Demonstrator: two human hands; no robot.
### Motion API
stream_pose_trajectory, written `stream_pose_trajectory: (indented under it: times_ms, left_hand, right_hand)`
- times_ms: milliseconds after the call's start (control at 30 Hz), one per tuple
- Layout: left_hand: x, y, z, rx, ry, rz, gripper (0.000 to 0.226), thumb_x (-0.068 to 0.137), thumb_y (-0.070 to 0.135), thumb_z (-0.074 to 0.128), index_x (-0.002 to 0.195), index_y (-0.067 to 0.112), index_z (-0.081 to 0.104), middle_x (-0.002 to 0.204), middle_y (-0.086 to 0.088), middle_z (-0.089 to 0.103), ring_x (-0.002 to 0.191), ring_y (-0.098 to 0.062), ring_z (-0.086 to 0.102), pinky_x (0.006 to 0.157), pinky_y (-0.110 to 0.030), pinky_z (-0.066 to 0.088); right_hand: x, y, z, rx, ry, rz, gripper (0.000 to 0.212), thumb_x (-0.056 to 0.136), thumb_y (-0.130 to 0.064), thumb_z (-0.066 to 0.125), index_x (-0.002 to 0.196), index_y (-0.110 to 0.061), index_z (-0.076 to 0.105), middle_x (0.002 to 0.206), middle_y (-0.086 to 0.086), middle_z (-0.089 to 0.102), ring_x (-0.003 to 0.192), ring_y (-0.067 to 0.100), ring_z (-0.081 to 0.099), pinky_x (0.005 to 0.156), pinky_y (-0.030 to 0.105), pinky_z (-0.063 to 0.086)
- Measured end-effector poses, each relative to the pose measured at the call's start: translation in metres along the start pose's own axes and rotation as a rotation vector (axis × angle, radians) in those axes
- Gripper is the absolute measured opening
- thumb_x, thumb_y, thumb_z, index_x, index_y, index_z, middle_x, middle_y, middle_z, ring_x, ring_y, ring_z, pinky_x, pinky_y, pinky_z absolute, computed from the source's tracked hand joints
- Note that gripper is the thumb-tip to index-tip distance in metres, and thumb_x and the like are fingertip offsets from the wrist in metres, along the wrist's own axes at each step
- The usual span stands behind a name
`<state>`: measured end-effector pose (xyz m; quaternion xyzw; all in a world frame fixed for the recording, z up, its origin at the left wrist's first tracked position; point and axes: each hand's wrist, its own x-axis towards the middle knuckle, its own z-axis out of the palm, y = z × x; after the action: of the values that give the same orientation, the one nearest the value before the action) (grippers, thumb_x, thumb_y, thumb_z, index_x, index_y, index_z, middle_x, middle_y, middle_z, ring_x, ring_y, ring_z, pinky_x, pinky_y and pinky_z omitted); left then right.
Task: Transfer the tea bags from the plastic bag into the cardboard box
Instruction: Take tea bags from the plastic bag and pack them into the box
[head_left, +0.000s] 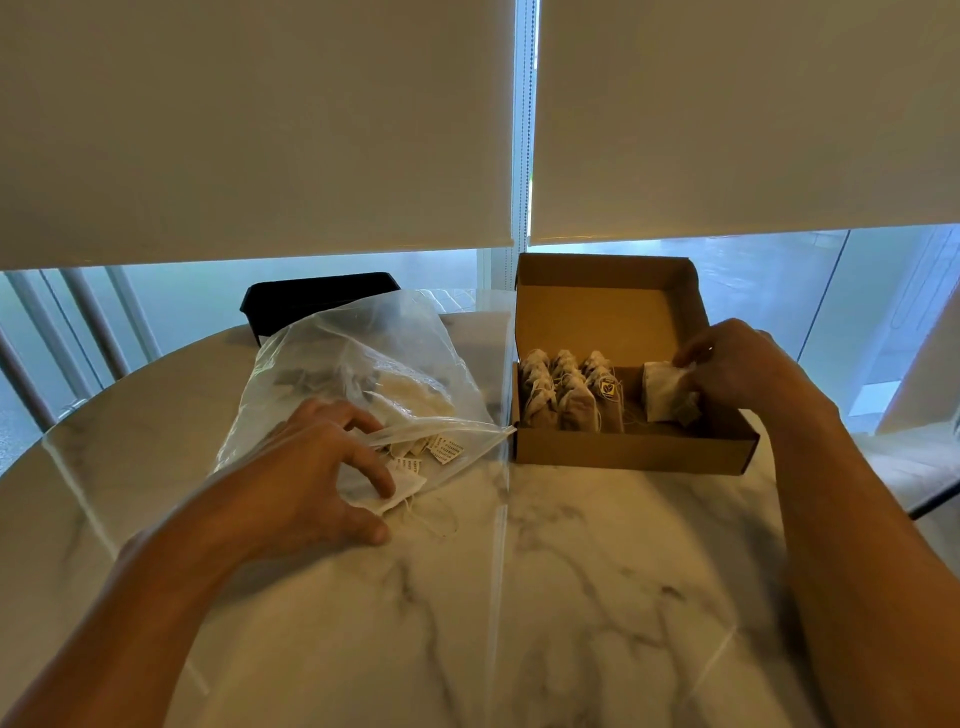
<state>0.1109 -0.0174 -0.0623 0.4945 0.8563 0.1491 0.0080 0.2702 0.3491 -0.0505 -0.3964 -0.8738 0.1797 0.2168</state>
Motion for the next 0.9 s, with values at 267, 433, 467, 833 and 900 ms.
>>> stream_pose_trajectory:
  times_ms: [267, 433, 467, 833, 900]
  left_hand:
    - [0.001, 0.001, -0.001, -0.084, 0.214, 0.061, 0.006, 0.074, 0.038, 0.075, 0.078, 0.040, 0.071, 0.113, 0.021, 0.054, 0.109, 0.000, 0.041, 0.082, -0.009, 0.029]
    - [0.001, 0.012, -0.006, -0.299, 0.398, 0.081, 0.006, 0.078, 0.037, 0.071, 0.079, 0.040, 0.066, 0.104, 0.025, 0.060, 0.097, 0.006, 0.053, 0.075, -0.006, 0.039]
    - [0.001, 0.014, -0.006, -0.343, 0.422, 0.084, 0.007, 0.079, 0.035, 0.071, 0.080, 0.039, 0.065, 0.101, 0.024, 0.061, 0.094, 0.007, 0.054, 0.072, -0.005, 0.041]
    - [0.003, 0.024, -0.011, -0.601, 0.680, 0.139, 0.011, 0.082, 0.031, 0.059, 0.088, 0.039, 0.065, 0.088, 0.019, 0.068, 0.082, -0.007, 0.065, 0.069, -0.014, 0.052]
    - [0.004, 0.022, -0.013, -0.635, 0.783, 0.116, 0.011, 0.085, 0.026, 0.062, 0.088, 0.036, 0.066, 0.087, 0.017, 0.069, 0.079, -0.005, 0.064, 0.066, -0.014, 0.051]
  right_hand:
    - [-0.023, -0.038, -0.018, 0.099, 0.207, -0.119, 0.031, 0.085, -0.001, 0.059, 0.108, -0.020, 0.066, 0.118, 0.008, 0.060, 0.102, 0.028, 0.057, 0.087, 0.039, 0.047]
    - [-0.068, -0.108, -0.012, 0.395, -0.040, -0.465, 0.032, 0.085, -0.009, 0.065, 0.092, -0.040, 0.062, 0.083, -0.014, 0.062, 0.081, 0.008, 0.061, 0.065, 0.015, 0.047]
    - [-0.078, -0.119, -0.007, 0.399, -0.144, -0.516, 0.030, 0.085, -0.017, 0.068, 0.092, -0.045, 0.060, 0.078, -0.014, 0.063, 0.077, 0.008, 0.063, 0.067, 0.017, 0.051]
    - [-0.108, -0.150, 0.041, 0.423, -0.745, -0.589, 0.009, 0.082, -0.032, 0.070, 0.088, -0.025, 0.070, 0.065, -0.012, 0.064, 0.061, 0.005, 0.056, 0.063, 0.021, 0.047]
    - [-0.105, -0.147, 0.040, 0.444, -0.759, -0.581, 0.010, 0.086, -0.028, 0.067, 0.082, -0.020, 0.073, 0.060, -0.011, 0.062, 0.055, 0.003, 0.051, 0.056, 0.018, 0.044]
